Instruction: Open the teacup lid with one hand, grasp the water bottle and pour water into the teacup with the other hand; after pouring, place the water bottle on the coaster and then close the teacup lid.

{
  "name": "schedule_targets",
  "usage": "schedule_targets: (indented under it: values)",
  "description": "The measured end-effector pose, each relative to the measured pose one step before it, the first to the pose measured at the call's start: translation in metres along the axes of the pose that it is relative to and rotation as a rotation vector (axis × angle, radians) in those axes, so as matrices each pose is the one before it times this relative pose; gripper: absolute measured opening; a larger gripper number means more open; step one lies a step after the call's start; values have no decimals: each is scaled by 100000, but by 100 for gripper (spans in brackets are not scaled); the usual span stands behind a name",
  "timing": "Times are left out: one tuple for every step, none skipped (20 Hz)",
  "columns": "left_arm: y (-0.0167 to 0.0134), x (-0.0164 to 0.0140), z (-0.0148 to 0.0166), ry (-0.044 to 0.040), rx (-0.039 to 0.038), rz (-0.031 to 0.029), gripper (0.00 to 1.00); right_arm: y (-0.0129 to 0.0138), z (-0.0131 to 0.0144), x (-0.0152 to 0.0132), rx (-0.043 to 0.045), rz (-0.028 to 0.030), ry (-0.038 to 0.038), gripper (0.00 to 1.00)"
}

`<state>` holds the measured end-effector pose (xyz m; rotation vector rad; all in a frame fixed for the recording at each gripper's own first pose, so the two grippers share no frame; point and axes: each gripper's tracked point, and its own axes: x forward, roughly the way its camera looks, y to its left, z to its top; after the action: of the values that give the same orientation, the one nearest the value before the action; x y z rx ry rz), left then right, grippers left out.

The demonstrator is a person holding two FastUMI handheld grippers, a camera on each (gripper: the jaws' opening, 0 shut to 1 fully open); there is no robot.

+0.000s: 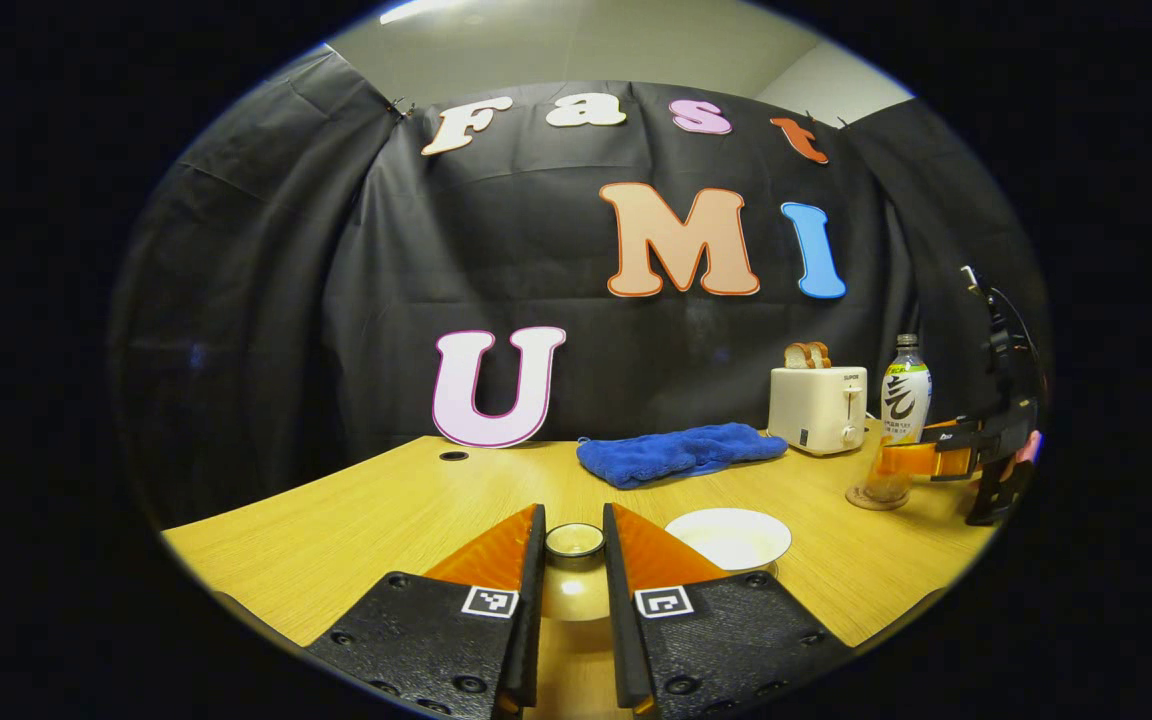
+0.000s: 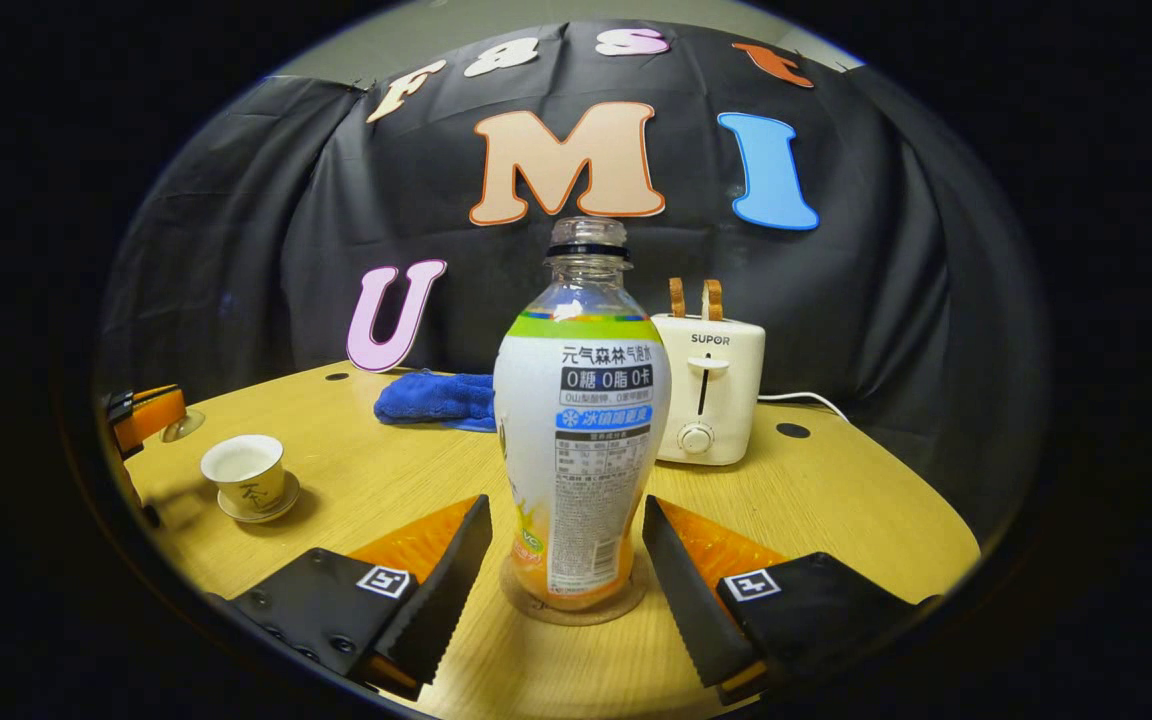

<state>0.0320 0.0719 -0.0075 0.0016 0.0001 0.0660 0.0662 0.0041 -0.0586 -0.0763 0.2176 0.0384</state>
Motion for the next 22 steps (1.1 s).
schedule_targets:
  values:
    - [35,-6,28,-19,-11,-16,28,14,5,-88,260,-22,-191,97]
    - [19,0,31,55,16,-4,28,-71,89,-215,400,-22,-344,100]
    - [-25,-12,-57,-20,-22,-9,28,-47,14,-169,576,-80,-388,100]
    - [-29,11,9,16,-12,-18,28,-52,54,-344,747,-58,-479,100]
    - [24,30,-29,52,-7,-5,28,-138,-15,-152,853,-183,-241,100]
    - [-5,-46,24,-72,-37,13,28,-9,36,-361,999,47,-335,97]
    - [2,22,-33,19,11,1,28,38,154,-429,916,-140,-1145,97]
    - [-14,-23,30,-3,14,0,28,-33,210,-399,244,-208,-1640,97]
    - [3,6,65,-32,-14,-3,28,22,197,-511,-386,-8,-1452,96]
    - [26,41,-19,46,21,1,28,108,97,-492,-288,-12,-1346,92]
    - [-3,16,-57,-14,-4,-13,28,173,142,-492,-9,225,-1080,100]
    - [-14,-10,20,-20,-9,-8,28,142,123,-387,251,244,-858,100]
    - [15,-23,-19,53,10,-5,28,74,-22,-441,515,197,-560,100]
    - [8,-46,107,-10,-26,-58,28,23,93,-481,355,-174,-626,96]
    - [-70,25,-11,30,-63,-185,28,-81,215,-430,122,-448,-1292,96]
    - [-86,37,-89,28,-44,-208,28,-85,323,-512,44,-570,-1685,96]
    - [14,23,-44,-21,-41,-234,28,-79,299,-493,71,-803,-2182,96]
    - [-45,-34,-9,-89,-41,-213,28,-160,508,-374,180,-1054,-2951,92]
    - [-87,-24,94,-11,-4,-362,28,-189,432,-303,281,-901,-2922,96]
    - [-88,1,-50,-62,-28,-434,28,-65,397,-271,141,-912,-2038,92]
    - [-83,105,-26,92,-63,-317,28,-193,-370,-49,48,-600,876,96]
    - [-112,38,7,74,-44,-414,28,151,-16,-42,-40,579,-168,92]
